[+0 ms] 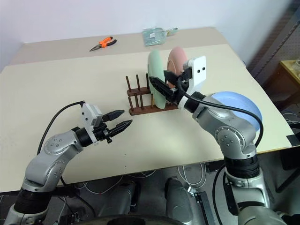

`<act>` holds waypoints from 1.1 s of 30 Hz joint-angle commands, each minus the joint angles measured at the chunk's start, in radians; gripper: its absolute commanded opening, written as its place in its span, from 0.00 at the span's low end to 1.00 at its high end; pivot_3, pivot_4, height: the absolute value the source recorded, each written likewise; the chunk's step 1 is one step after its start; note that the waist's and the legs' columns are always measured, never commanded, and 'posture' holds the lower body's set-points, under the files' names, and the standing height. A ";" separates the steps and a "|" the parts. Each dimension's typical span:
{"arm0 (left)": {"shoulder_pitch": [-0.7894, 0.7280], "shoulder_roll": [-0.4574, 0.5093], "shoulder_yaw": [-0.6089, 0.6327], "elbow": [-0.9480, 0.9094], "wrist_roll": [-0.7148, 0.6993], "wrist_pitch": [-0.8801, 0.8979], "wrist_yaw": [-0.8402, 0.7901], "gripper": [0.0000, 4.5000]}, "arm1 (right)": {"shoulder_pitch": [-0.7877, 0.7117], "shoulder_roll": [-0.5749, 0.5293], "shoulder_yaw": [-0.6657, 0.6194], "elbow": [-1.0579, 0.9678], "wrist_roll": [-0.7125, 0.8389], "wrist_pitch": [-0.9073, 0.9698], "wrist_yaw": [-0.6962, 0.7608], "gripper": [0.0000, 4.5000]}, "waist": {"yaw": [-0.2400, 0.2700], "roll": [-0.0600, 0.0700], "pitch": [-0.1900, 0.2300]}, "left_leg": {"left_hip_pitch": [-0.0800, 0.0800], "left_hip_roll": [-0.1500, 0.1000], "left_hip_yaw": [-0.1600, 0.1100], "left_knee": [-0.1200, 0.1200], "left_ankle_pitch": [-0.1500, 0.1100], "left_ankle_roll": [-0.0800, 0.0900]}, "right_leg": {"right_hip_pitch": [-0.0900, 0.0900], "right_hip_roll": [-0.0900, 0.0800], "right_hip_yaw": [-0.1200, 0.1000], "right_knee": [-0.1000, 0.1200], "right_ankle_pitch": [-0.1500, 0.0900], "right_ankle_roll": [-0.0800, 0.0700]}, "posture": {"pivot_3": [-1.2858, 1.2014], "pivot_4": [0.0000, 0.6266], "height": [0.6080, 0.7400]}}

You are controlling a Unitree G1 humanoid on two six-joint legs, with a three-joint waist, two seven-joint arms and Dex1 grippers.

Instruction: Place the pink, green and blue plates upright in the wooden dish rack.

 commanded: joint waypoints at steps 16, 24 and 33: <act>-0.068 -0.008 -0.059 0.013 -0.003 -0.008 -0.069 0.57 | 0.533 -0.387 -0.253 0.036 -0.350 -0.086 0.346 0.69 | 0.017 -0.002 -0.001 | 0.001 0.001 0.006 0.002 -0.001 0.002 | 0.001 -0.002 0.001 -0.001 -0.001 0.002 | 0.52 0.24 0.99; -0.098 -0.028 -0.070 0.015 -0.011 -0.003 -0.078 0.57 | 0.526 -0.297 -0.111 0.209 -0.598 -0.117 0.197 0.44 | 0.020 -0.002 -0.001 | 0.000 0.001 0.007 0.002 -0.002 0.003 | 0.001 -0.002 0.001 -0.001 -0.001 0.002 | 0.52 0.24 0.99; -0.062 -0.008 -0.055 0.008 -0.001 -0.016 -0.085 0.57 | 0.283 -0.275 -0.255 0.095 -0.553 -0.218 0.198 0.01 | 0.010 0.000 0.000 | 0.001 0.001 0.006 0.003 -0.002 0.003 | 0.001 -0.001 0.001 0.000 -0.002 0.003 | 0.52 0.24 0.99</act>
